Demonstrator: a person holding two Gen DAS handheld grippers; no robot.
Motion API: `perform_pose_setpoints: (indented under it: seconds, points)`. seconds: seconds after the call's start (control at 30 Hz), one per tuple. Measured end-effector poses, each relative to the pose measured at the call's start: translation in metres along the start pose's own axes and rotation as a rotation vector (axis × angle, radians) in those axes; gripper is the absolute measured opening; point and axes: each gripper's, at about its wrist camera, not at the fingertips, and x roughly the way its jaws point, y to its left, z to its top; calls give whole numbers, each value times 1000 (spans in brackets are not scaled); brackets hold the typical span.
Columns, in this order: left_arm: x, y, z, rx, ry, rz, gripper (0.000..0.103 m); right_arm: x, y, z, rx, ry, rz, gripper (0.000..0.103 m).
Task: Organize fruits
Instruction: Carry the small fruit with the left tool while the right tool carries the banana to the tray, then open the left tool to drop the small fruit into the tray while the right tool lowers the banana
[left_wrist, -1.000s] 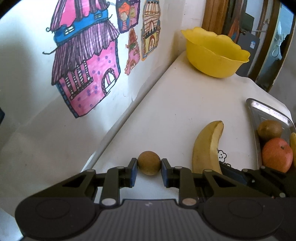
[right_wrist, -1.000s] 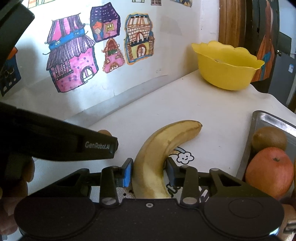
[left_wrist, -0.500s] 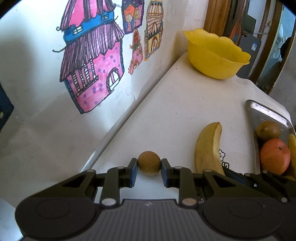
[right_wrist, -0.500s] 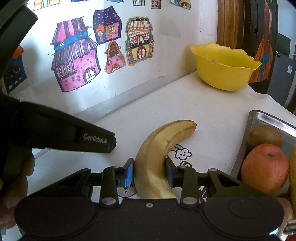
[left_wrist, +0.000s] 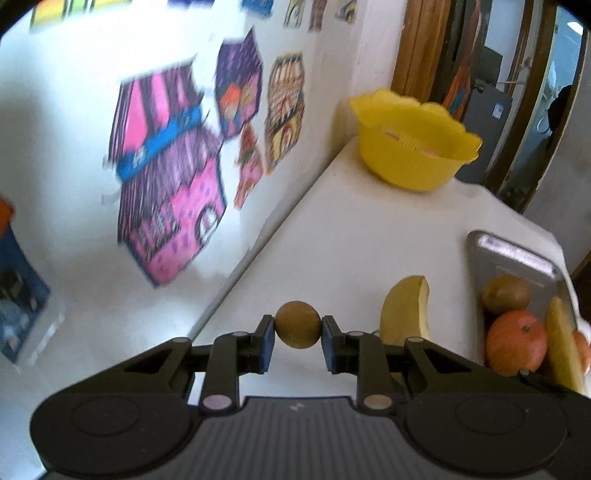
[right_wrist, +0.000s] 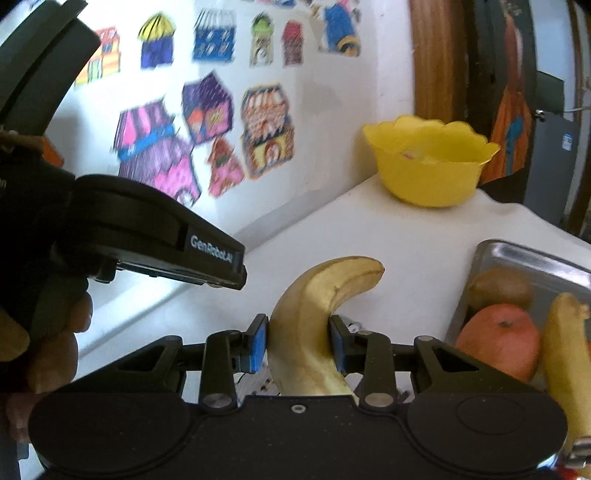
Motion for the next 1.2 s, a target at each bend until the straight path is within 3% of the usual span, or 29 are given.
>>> perform_pose_setpoints:
  seconds: [0.4,0.8,1.2]
  points:
    - [-22,-67,32,55,-91,-101,29,-68,-55,27,36,-137,-127,37]
    - [18,-180,36,152,-73,-287,29,-77,-151,3,150,-77,-282,37]
    - [57,-230,37,217,-13,-257,29,-61,-205,-6,260,-42,-269,37]
